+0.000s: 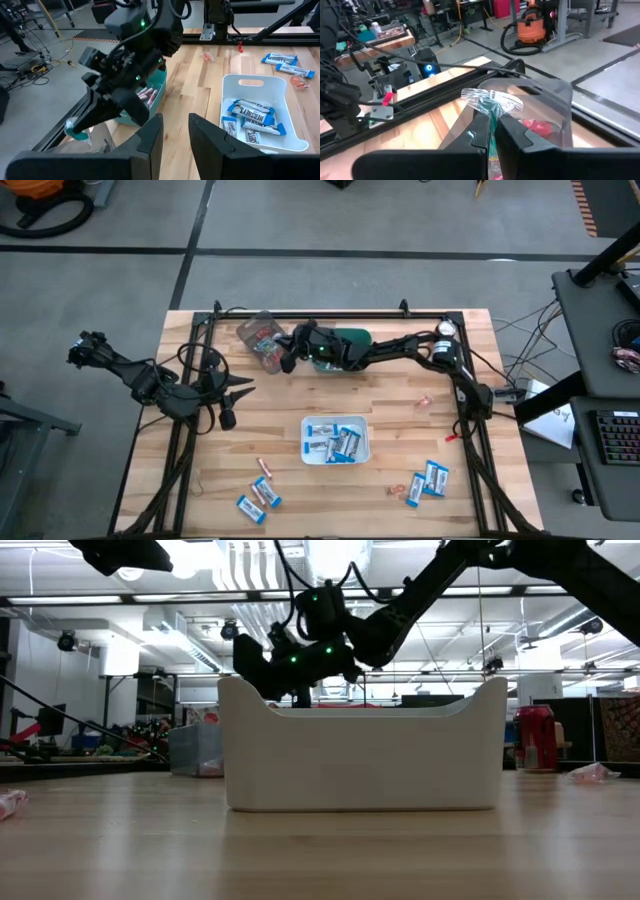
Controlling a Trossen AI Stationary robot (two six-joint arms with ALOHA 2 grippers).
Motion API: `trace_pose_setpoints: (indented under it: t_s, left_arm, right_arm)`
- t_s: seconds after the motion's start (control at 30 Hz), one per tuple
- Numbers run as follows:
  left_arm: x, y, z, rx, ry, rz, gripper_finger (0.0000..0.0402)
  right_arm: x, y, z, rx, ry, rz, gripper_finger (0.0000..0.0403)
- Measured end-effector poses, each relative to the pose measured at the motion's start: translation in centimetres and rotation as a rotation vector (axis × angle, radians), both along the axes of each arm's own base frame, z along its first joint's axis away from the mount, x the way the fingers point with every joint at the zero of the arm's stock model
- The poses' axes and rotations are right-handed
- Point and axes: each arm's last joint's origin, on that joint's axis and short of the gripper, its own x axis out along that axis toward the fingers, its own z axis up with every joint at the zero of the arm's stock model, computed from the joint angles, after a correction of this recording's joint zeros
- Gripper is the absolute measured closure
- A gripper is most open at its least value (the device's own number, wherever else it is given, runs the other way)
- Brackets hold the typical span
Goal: Sort candy
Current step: Put the blue gummy into the black bin
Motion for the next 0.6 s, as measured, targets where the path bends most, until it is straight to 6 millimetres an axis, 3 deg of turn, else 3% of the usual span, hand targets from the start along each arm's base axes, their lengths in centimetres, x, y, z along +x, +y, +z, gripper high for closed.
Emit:
trace_pose_setpoints:
  t_s: [0.33, 0.6]
  left_arm:
    - [0.03, -0.02, -0.1, 0.007, 0.007, -0.001, 0.0325]
    - [0.03, -0.02, -0.11, 0.007, 0.007, -0.001, 0.0325]
  right_arm:
    - [0.02, -0.05, -0.52, 0.012, 0.075, 0.009, 0.0381]
    - [-0.03, -0.09, -0.62, -0.001, 0.094, 0.004, 0.0287]
